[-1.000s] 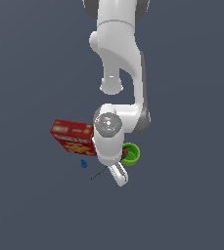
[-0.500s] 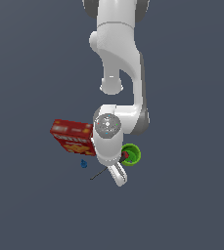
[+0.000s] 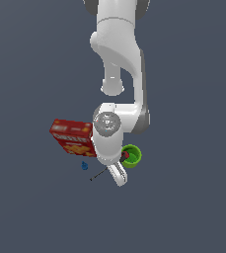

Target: Pick up a designated object from a clutter of objects.

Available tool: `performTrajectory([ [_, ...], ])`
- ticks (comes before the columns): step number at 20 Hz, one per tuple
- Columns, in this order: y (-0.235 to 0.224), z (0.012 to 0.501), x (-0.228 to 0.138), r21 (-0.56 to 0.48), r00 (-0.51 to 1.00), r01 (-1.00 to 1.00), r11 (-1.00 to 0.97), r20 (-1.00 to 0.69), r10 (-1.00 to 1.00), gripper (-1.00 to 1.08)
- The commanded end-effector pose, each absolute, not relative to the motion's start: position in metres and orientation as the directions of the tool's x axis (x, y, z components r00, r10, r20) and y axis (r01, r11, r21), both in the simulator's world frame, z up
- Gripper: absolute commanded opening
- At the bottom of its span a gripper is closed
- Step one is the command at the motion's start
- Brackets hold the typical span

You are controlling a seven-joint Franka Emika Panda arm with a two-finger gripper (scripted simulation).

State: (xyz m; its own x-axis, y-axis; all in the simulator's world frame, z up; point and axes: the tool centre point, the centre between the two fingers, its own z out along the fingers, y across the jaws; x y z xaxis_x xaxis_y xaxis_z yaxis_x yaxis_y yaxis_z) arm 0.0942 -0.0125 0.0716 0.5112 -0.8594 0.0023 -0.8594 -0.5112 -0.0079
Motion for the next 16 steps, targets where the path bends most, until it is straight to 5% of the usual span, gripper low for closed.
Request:
performTrajectory([
  [1,-0.016,0.079,0.091,-0.009,0.511,-0.860,-0.511,0.003,-0.860,-1.00],
  [16,-0.057,0.171,0.032,-0.008,0.509,-0.861,-0.509,0.000,-0.861,-1.00],
])
